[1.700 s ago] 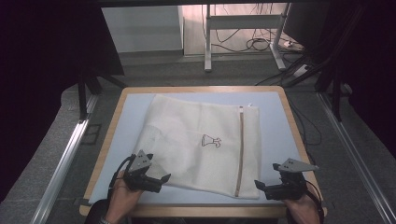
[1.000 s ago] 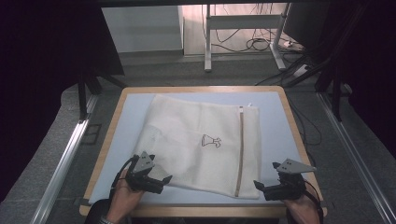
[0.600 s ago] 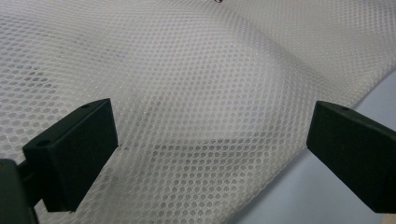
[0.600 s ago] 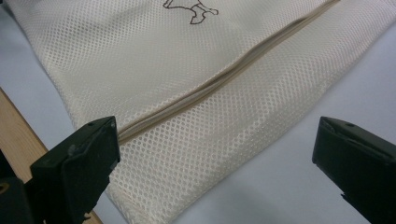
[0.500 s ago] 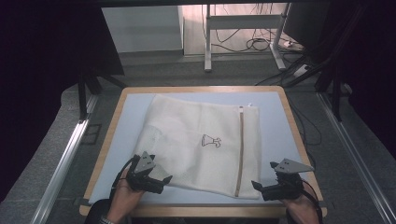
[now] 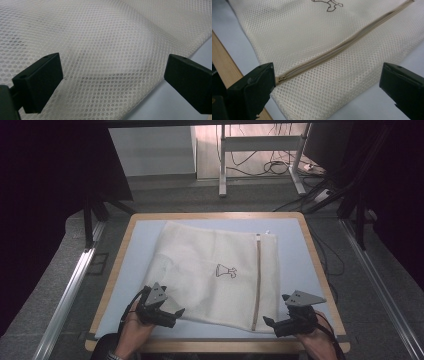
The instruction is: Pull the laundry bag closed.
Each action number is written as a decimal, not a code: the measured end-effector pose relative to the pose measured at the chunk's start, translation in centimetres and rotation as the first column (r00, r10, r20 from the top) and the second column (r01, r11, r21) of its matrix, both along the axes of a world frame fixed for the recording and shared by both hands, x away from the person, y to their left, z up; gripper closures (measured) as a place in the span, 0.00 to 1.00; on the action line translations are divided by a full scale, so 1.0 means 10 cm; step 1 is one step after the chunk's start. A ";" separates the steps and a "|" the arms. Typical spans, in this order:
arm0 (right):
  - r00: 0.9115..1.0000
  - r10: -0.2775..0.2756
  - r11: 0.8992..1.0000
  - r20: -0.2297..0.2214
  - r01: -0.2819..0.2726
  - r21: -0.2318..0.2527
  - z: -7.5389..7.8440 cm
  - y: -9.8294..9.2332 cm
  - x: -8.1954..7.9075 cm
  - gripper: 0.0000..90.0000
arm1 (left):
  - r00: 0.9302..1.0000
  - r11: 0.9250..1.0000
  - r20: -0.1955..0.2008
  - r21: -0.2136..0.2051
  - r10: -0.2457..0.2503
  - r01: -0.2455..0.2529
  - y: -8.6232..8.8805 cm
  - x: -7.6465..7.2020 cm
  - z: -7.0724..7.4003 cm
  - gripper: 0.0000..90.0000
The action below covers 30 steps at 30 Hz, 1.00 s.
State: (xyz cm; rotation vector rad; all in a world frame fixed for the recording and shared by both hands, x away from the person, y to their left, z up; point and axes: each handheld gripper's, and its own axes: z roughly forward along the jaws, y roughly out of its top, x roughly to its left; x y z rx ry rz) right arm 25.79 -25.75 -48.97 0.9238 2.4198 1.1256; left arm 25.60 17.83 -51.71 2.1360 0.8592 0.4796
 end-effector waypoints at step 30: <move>0.998 0.052 0.997 -0.034 -0.054 -0.058 -0.03 0.31 -0.03 0.22 | 0.999 1.000 -0.037 0.002 -0.020 0.020 -0.05 0.01 -0.02 0.02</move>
